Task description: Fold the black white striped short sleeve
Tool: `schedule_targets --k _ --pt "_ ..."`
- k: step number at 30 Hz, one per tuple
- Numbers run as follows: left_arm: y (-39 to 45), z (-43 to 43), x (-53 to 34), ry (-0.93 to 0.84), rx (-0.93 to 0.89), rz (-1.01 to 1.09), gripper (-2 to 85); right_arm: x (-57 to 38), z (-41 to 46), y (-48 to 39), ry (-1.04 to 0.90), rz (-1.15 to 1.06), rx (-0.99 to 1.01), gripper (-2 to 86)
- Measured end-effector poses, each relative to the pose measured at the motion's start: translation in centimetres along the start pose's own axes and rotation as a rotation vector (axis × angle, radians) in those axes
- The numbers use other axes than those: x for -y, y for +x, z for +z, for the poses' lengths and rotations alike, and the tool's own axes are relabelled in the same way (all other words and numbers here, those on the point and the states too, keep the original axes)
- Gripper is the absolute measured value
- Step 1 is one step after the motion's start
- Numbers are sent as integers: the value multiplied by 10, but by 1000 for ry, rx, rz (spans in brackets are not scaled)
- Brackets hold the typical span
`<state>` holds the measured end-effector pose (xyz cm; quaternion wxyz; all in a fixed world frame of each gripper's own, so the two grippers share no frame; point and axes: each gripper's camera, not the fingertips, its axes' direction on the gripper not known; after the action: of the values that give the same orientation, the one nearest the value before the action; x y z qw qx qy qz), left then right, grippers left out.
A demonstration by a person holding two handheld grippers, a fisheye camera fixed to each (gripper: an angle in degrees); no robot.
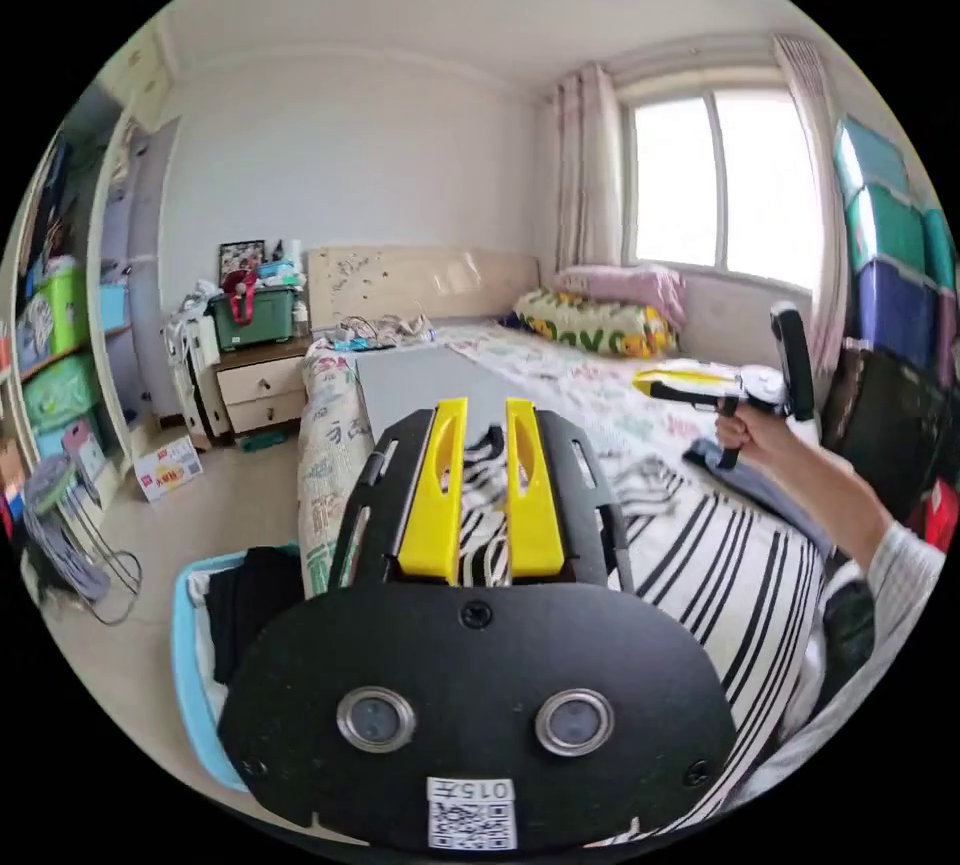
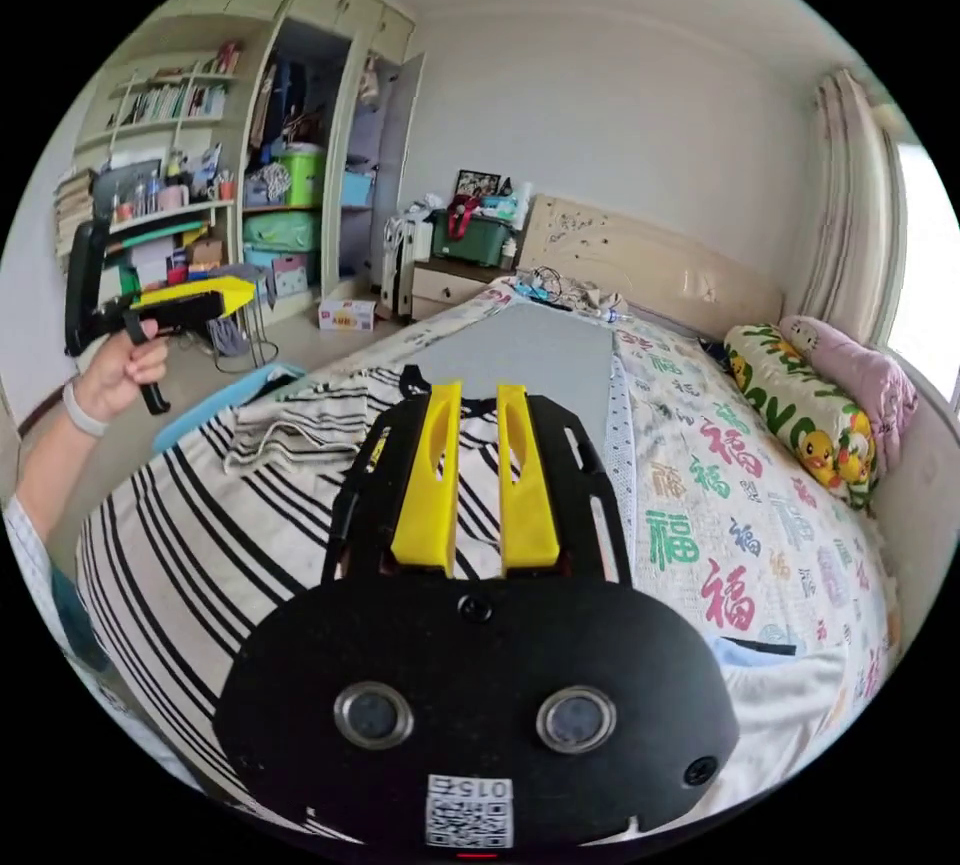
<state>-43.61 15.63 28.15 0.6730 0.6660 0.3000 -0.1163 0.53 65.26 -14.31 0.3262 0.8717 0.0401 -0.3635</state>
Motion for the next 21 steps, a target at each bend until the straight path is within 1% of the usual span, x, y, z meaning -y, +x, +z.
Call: schedule_targets --k 1,2,4,9,11,12,15,16,17,18,19,20,21 --pt "16 15 -11 -90 -26 68 75 -13 10 -9 -58 -59 18 76" --pt "23 22 -17 -130 -36 92 76 -18 16 -13 -95 -88 42 82" --pt "40 51 -40 -260 -55 138 85 -33 36 -27 -229 -186 144 110" --pt "50 106 -68 -480 -51 152 100 -31 62 -33 -344 -217 219 117" --pt "52 119 -78 -533 -23 160 97 -30 75 -35 -404 -235 206 110" --pt "51 120 -82 -526 -40 146 88 -29 84 -38 -444 -252 187 94" --pt "43 119 -89 -556 -74 91 51 -24 94 -42 -458 -269 180 36" --pt "36 113 -91 -538 -94 58 30 -19 98 -39 -467 -245 169 16" --pt "30 106 -91 -516 -101 36 28 -16 100 -35 -468 -228 165 12" --pt "15 88 -89 -452 -88 -13 22 -9 100 -20 -444 -170 134 5" --pt "-9 64 -88 -370 -22 -79 21 -2 99 2 -407 -96 57 3" --pt "-24 51 -89 -327 29 -117 21 1 98 17 -386 -52 -1 3" --pt "-57 26 -96 -245 163 -208 23 5 98 49 -344 48 -151 6"
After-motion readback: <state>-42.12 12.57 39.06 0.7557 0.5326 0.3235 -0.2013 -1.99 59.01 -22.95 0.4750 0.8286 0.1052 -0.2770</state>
